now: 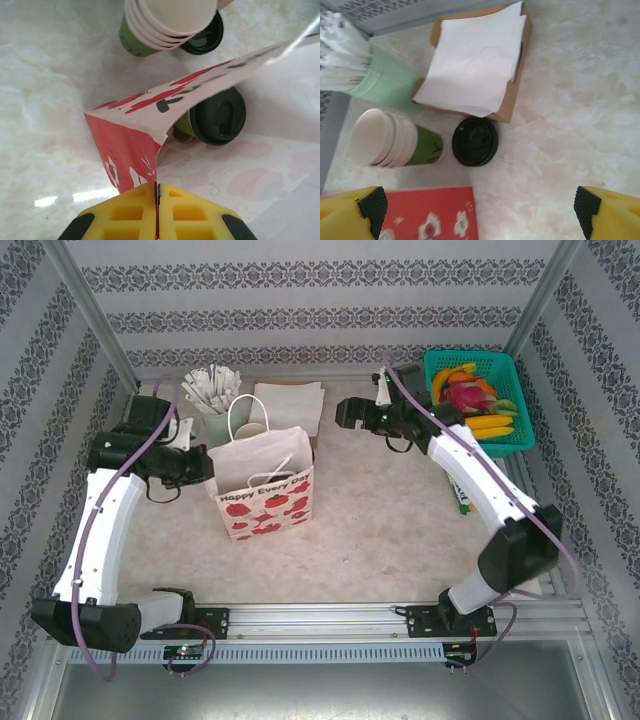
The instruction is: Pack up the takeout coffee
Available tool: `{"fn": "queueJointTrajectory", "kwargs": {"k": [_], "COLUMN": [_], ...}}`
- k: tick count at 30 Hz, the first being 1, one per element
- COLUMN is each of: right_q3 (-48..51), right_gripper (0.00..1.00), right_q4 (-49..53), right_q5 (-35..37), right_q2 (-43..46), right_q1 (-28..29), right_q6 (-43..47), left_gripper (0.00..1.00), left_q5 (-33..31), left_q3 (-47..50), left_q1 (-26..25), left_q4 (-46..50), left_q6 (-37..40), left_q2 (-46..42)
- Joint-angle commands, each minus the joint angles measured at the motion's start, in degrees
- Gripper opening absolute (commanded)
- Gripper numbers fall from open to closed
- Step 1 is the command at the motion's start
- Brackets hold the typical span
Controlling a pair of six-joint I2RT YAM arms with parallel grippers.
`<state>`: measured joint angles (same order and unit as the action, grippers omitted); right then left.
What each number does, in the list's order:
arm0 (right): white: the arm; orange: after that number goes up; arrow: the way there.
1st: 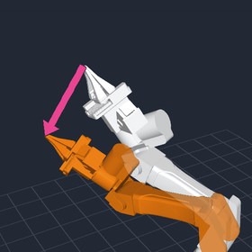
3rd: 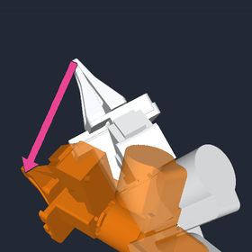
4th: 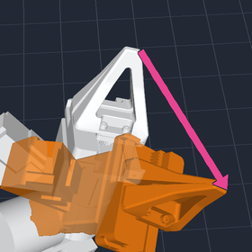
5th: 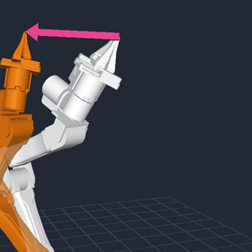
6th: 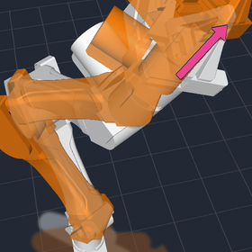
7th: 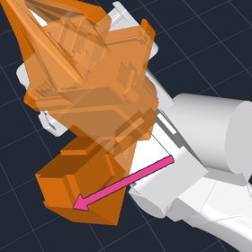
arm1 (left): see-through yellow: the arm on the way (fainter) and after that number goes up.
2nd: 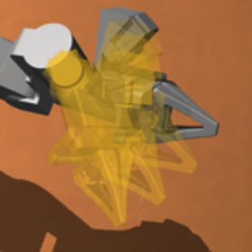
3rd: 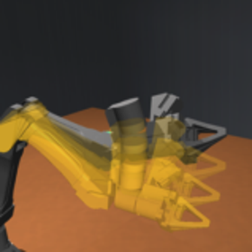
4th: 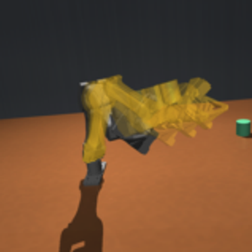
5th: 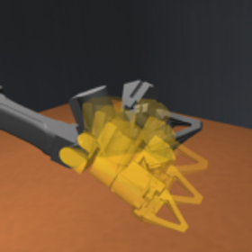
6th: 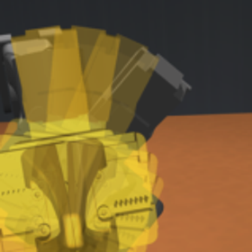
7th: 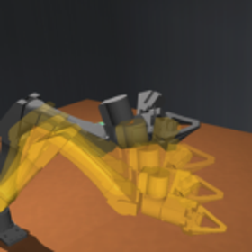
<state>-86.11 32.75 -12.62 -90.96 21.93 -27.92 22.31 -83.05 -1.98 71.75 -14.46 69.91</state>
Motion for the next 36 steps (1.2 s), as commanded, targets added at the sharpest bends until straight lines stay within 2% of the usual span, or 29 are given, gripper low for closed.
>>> {"fn": "queueJointTrajectory", "kwargs": {"k": [1, 5, 7, 10, 13, 16, 19, 22, 29, 33, 36], "right_q3": [-4.15, -12.09, -15.95, -22.76, -30.55, -34.66, -38.63, -37.40, -29.68, -26.12, -26.21], "right_gripper": [0.96, 0.86, 0.82, 0.80, 0.78, 0.78, 0.72, 0.71, 0.69, 0.61, 0.59], "right_q4": [-0.56, 0.49, 0.02, -0.18, 1.48, 1.29, 2.01, 1.54, 0.65, -1.18, -0.75], "right_q5": [4.13, 2.17, 2.00, 0.51, -0.28, -2.48, -5.35, -3.52, -6.16, -2.78, -5.65], "right_q2": [-5.34, -15.43, -20.44, -27.69, -34.73, -39.18, -42.54, -42.35, -37.95, -36.68, -36.77], "right_q1": [0.57, 0.99, 1.18, 0.83, 0.40, 0.13, 0.71, 2.22, 4.01, 5.88, 4.87], "right_q6": [0.17, 0.56, 0.41, 1.21, 1.64, 0.40, 0.59, 1.37, 3.19, 14.42, 24.69], "left_gripper": [0.12, 0.16, 0.17, 0.18, 0.19, 0.28, 0.40, 0.56, 0.68, 0.80, 0.93], "left_q5": [1.93, 4.38, 9.95, 16.09, 17.73, 20.30, 16.81, 10.70, 11.48, 11.73, 9.90], "left_q3": [-0.50, -2.29, -1.76, -0.28, 0.79, 0.60, -1.35, -3.03, -2.21, -0.56, -0.23], "left_q1": [3.80, 5.94, 6.07, 5.93, 5.44, 3.91, 3.30, 4.18, 5.76, 5.83, 6.06], "left_q4": [3.43, 2.37, -0.12, -3.85, -6.87, -8.29, -6.51, -4.90, -2.16, -2.20, -3.72], "left_q6": [5.38, 6.86, 6.47, 4.45, 2.82, 1.83, 2.21, 2.71, 3.43, 2.69, 2.28], "left_q2": [0.08, 1.57, 2.88, 4.47, 4.94, 6.03, 7.23, 6.99, 6.51, 5.35, 3.42]}}
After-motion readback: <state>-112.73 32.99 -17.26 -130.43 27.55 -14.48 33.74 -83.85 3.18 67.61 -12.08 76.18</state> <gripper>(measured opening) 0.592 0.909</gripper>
